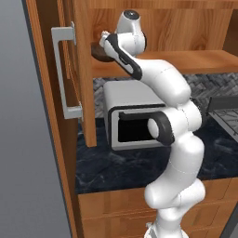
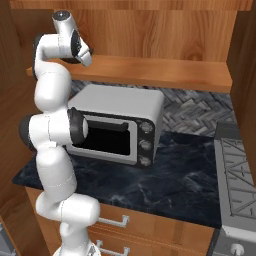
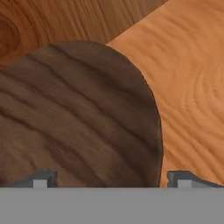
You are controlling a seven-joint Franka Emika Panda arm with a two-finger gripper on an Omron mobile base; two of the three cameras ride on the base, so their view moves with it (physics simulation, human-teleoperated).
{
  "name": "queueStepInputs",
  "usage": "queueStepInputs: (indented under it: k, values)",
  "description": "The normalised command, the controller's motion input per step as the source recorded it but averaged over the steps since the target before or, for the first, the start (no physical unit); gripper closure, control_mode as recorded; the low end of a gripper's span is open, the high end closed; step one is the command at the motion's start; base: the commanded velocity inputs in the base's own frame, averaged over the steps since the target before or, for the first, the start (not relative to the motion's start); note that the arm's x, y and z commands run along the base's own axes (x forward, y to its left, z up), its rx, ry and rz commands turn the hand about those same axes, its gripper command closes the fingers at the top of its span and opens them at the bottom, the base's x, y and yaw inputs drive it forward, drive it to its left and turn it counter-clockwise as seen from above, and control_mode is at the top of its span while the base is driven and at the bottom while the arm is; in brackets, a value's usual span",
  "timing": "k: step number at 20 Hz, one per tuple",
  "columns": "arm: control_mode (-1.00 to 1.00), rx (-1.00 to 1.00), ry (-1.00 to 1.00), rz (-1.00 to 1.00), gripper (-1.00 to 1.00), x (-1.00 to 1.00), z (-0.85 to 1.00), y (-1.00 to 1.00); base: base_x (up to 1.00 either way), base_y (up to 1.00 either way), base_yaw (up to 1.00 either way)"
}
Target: Take the smaller bowl and place it next to the appetizer plate on the dining counter , and place the larger bowl next to the plate with cooked food.
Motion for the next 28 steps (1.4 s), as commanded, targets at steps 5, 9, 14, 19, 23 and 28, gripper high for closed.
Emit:
queueStepInputs:
  k: [5,9,14,19,23,28]
  values:
    - [-1.00,-0.03,0.02,-0.04,1.00,0.17,-0.16,0.03,0.00,0.00,0.00]
    - [-1.00,0.00,0.00,-0.01,1.00,-0.11,-0.02,-0.01,0.00,0.00,0.00]
    - [-1.00,0.00,0.00,-0.07,1.00,-0.42,-0.07,-0.05,0.00,0.00,0.00]
    - [-1.00,0.00,0.00,-0.20,1.00,-0.90,-0.04,-0.45,0.00,0.00,0.00]
    - [-1.00,0.00,0.00,-0.17,1.00,-1.00,-0.08,-0.83,0.00,0.00,0.00]
    - [-1.00,0.01,-0.09,-0.12,1.00,-1.00,-0.04,-0.95,0.00,0.00,0.00]
